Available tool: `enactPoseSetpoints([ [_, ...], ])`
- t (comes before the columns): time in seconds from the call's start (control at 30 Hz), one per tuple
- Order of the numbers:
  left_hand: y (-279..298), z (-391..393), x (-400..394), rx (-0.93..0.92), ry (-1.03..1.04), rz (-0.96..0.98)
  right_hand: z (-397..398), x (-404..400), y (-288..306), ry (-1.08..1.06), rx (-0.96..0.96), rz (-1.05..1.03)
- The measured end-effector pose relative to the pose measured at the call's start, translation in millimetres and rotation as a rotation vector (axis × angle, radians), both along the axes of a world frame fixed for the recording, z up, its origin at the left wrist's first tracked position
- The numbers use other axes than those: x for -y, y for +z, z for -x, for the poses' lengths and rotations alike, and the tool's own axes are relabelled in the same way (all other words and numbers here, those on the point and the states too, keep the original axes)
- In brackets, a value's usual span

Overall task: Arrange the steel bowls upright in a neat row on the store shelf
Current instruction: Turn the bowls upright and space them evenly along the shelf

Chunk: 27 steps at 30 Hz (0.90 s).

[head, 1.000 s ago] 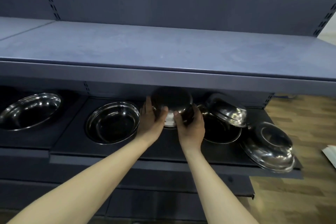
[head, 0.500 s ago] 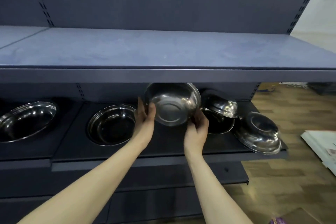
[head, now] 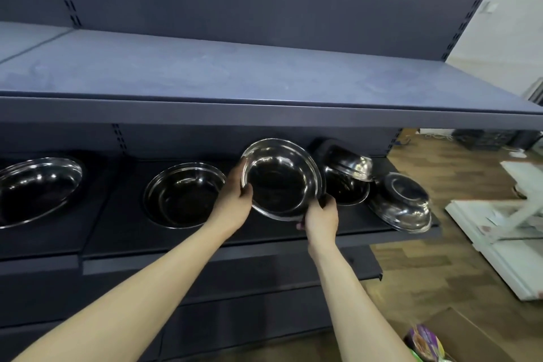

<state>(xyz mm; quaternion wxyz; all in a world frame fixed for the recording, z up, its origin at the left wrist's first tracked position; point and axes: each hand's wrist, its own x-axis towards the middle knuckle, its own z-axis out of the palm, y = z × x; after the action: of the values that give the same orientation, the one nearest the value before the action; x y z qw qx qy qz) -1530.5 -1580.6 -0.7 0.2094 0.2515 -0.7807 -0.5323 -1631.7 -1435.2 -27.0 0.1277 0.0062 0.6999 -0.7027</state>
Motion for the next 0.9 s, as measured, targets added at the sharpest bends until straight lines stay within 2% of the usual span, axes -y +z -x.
enactPoseSetpoints([
  [0.13, 1, -17, 23, 0.163, -0.074, 0.139, -8, 6, -1, -0.007, 0.004, 0.026],
  [0.27, -6, -36, 61, 0.524, -0.058, 0.603, -17, 22, 3, -0.061, 0.029, 0.09],
  [0.37, -6, -54, 84, 0.654, -0.018, 0.834, -28, 40, 7, -0.036, 0.043, 0.135],
  [0.57, -5, -95, 117, 0.733, 0.085, 0.801, -57, 82, 11, 0.089, 0.054, 0.133],
  [0.77, -9, -133, 132, 0.652, 0.209, 0.758, -84, 124, 10, 0.244, 0.088, 0.059],
  [0.9, -11, -146, 133, 0.621, 0.23, 0.778, -106, 141, 4, 0.268, 0.093, 0.011],
])
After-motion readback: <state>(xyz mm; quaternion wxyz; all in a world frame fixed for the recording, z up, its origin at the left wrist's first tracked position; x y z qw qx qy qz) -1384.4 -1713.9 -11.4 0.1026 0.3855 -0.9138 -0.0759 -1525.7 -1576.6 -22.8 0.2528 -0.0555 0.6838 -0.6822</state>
